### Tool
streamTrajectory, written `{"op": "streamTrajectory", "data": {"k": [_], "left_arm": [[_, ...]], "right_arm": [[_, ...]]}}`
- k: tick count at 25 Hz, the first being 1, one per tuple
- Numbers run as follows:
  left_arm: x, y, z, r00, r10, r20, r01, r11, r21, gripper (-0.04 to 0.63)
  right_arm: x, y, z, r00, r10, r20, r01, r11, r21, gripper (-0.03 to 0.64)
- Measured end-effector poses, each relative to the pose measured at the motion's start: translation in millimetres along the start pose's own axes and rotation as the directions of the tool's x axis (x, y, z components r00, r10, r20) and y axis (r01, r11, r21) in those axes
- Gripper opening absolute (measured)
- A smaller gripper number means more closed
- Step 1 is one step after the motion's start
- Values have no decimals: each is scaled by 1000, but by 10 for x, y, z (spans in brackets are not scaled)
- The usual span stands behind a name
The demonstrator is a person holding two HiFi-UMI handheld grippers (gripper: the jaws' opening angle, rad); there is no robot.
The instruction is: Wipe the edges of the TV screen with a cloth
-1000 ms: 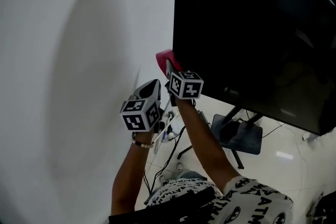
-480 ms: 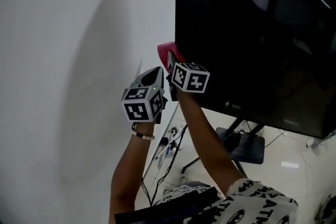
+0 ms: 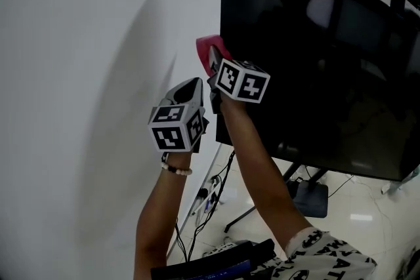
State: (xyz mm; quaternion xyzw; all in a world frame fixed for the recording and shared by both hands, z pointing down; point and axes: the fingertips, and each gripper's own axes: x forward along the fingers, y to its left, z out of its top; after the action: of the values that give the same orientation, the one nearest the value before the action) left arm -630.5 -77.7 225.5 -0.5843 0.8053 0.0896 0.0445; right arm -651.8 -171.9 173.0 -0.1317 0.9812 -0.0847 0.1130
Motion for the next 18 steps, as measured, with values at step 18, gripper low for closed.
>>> {"op": "streamTrajectory", "data": {"k": [18], "left_arm": [[-32,-303,869,987,-80,138,77,997,28,3]], "right_arm": [[107,462,1892,978,49,204,-25,992,-122,60]]}}
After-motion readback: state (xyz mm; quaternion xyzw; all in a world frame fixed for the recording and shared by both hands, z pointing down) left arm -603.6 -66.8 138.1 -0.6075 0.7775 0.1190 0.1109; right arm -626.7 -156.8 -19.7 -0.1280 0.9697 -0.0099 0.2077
